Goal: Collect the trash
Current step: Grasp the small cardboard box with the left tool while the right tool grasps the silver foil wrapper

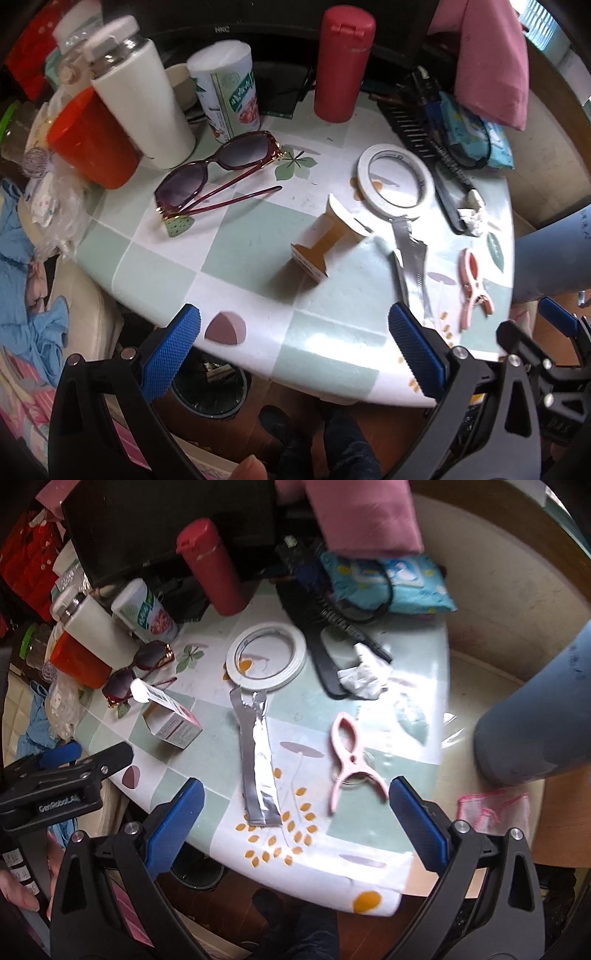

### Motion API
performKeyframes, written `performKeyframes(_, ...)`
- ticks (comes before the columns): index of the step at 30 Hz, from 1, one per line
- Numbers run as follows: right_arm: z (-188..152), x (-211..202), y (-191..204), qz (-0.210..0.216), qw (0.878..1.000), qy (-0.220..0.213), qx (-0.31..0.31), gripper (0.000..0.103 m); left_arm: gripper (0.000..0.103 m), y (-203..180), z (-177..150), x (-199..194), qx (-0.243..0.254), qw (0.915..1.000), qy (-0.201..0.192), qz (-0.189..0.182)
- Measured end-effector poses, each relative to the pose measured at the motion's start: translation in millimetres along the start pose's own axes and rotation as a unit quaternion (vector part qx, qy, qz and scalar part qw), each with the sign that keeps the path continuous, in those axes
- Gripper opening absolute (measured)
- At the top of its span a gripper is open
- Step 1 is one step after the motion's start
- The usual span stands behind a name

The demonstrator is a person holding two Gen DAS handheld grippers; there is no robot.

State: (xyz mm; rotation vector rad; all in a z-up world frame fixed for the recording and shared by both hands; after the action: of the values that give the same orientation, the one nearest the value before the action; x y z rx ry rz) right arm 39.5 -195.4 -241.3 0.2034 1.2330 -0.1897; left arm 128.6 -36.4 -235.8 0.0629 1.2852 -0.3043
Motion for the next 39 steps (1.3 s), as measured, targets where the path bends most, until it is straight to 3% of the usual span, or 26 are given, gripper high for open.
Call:
performKeyframes(9,6,59,28,-0.004,0.999,0.023,-0.034,0.099,0.099,10,20,49,0.003,0.9998,0.018,-0.012)
performKeyframes(22,9,99,47,-0.01,0.998,0.038,-0.052,0.099,0.099,13,29,85,0.006,0.9988,0.042,-0.026)
performKeyframes(24,9,103,49,-0.008,0.998,0.04,-0.051,0.095,0.099,14,29,88,0.012,0.9988,0.042,-0.021)
performKeyframes(26,9,108,50,-0.012,0.998,0.043,-0.052,0.079,0.099,13,29,92,0.018,0.9986,0.045,-0.019)
performKeyframes(39,15,116,62,-0.026,0.998,0.029,-0.055,0.078,0.098,9,21,108,0.033,0.9981,0.048,-0.019)
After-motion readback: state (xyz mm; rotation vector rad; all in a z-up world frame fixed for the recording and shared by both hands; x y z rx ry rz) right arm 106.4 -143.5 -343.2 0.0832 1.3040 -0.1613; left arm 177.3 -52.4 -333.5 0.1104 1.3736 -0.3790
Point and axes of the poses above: each gripper's, at about its wrist camera, not at the fingertips, and x roughly the way its jaws point, y to its left, z to its top, the point moved 6 cm from there along x, roughly the way its jaws point, and after that the axes turned 6 degrees about -z, right-handed, at the moved point
